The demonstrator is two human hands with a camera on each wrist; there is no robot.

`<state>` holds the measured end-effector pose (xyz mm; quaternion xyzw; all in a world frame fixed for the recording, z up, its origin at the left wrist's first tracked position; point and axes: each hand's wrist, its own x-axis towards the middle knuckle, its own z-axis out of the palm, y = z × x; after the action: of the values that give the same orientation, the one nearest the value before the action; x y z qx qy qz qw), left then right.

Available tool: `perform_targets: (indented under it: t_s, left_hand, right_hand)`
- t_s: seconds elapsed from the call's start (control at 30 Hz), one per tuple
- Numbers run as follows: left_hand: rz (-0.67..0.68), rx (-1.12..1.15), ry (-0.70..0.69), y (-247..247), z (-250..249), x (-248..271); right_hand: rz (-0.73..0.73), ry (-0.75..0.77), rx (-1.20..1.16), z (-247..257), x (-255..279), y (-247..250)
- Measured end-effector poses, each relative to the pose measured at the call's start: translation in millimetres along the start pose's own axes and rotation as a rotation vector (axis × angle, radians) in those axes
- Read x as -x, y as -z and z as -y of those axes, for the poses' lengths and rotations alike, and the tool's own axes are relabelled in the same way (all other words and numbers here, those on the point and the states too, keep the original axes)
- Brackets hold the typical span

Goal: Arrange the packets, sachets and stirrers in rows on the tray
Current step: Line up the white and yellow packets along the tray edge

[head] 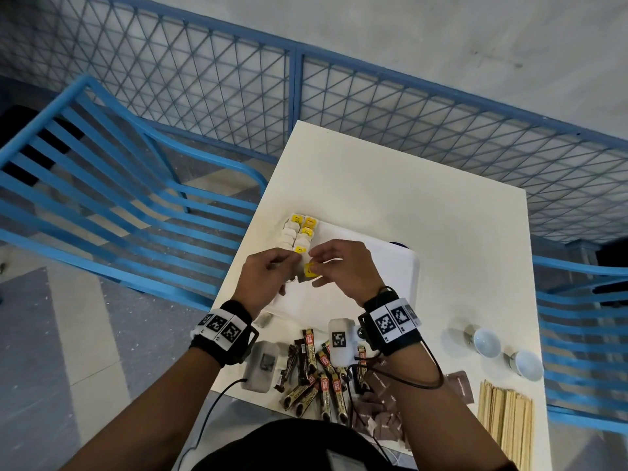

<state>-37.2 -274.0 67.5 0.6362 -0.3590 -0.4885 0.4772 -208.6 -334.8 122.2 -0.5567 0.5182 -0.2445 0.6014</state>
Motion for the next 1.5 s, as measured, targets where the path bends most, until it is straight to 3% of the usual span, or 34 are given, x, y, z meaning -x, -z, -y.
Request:
perform_targets:
  t_s: [0.2, 0.37, 0.47, 0.57, 0.63, 0.77, 1.03, 1.23, 1.5]
  left_hand:
    - [0.023, 0.076, 0.053, -1, -1, -1]
    - [0.063, -0.031, 0.008, 3, -2, 0]
    - [0.170, -0.105, -0.057, 5, -3, 3]
    - [0.176, -0.122, -0.095, 7, -5, 4]
    - [0.133, -0.091, -0.128, 7, -8, 4]
    - [0.037, 0.006, -0.133, 6, -15, -2]
    - [-0.120, 0.012, -0.036, 1, -6, -10]
    - [-0.069, -0.087, -0.063, -1, 2, -9]
    - [0.006, -0.052, -0.087, 0, -3, -1]
  right_hand:
    - [-0.023, 0.009, 0.043, 0, 0, -3]
    - [-0.006, 0.070, 0.126, 3, -5, 2]
    - [-0.118, 0.151, 0.164, -1, -16, 6]
    - [-0.203, 0.121, 0.207, -13, -23, 10]
    - [-0.141, 0.097, 0.319, -22, -23, 11]
    - [0.131, 0.086, 0.524, -31, -8, 4]
    - [0.238, 0.111, 0.323, -14, 8, 8]
    - [0.074, 0.172, 0.054, -4, 0, 5]
    - [-0.025, 0.190, 0.112, -7, -9, -4]
